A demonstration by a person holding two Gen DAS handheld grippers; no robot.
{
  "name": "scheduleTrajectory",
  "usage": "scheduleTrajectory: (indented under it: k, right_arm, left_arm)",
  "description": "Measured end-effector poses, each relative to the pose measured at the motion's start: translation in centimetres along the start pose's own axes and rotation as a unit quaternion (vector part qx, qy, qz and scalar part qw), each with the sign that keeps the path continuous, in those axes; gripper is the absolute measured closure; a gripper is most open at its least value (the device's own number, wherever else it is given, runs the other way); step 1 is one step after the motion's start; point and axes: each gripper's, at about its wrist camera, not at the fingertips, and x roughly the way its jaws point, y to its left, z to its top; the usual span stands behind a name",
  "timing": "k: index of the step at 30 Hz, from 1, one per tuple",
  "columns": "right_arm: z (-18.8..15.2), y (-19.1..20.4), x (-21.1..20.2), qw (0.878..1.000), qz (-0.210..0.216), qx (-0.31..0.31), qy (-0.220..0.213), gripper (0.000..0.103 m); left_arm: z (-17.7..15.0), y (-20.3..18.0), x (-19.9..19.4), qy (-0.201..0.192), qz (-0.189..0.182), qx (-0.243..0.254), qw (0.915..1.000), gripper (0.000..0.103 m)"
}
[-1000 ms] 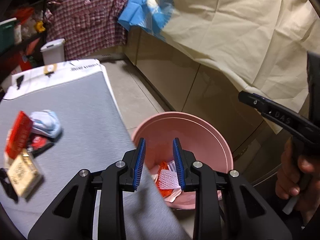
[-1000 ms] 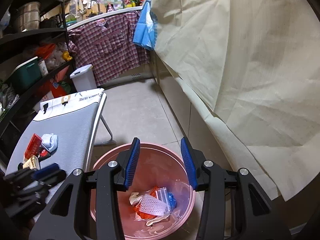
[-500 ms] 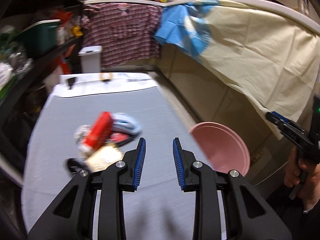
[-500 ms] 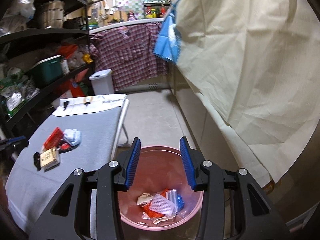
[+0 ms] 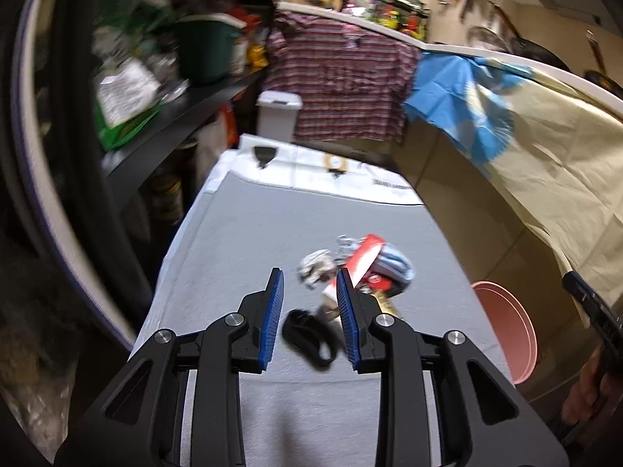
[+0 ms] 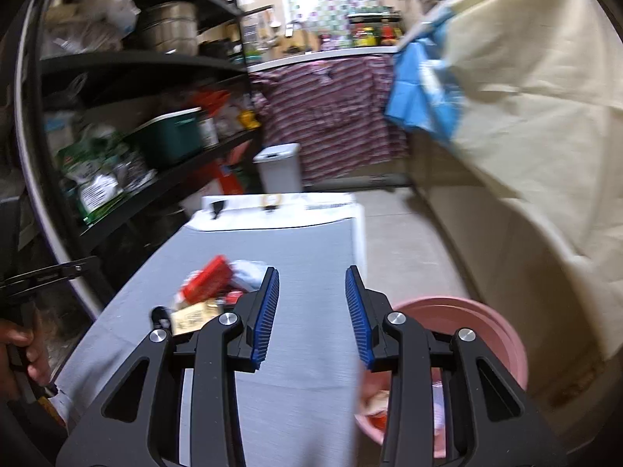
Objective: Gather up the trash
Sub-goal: 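Move both open tools back over the items on the ironing board, then grasp the black elastic band with the left tool while the right tool grasps the cream tissue pack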
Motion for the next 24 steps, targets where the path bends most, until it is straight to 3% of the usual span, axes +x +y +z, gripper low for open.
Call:
scheduleTrajectory:
  k: [4, 13, 18, 24]
  right_arm:
    - [-1.0, 3.9, 3.7, 0.999, 0.037, -0.012, 0.020, 0.039]
    - [-4.6, 11.1, 11.6, 0.984, 0.104, -0.082, 0.117, 0.018]
    - [-6.4, 12.7, 14.7, 0.973, 0.115, -0.110, 0.169, 0.018]
    - [-7.3, 12.7, 16.2, 0.966, 0.111, -0.126, 0.198, 0.018]
  left_arm:
    - [-0.6, 1.8, 0.6, 0.006, 0.015, -0.016, 0.9997, 0.076]
    - [-1.0, 4.1, 2.0, 0.016, 0.028, -0.037, 0.9988, 0.076]
    - [-1.7, 4.1, 3.6, 0.037, 0.022, -0.036, 0.9984, 0.076]
    - [-2.6, 3.1, 6.1, 0.066, 0.006, -0.031, 0.9973, 0.076]
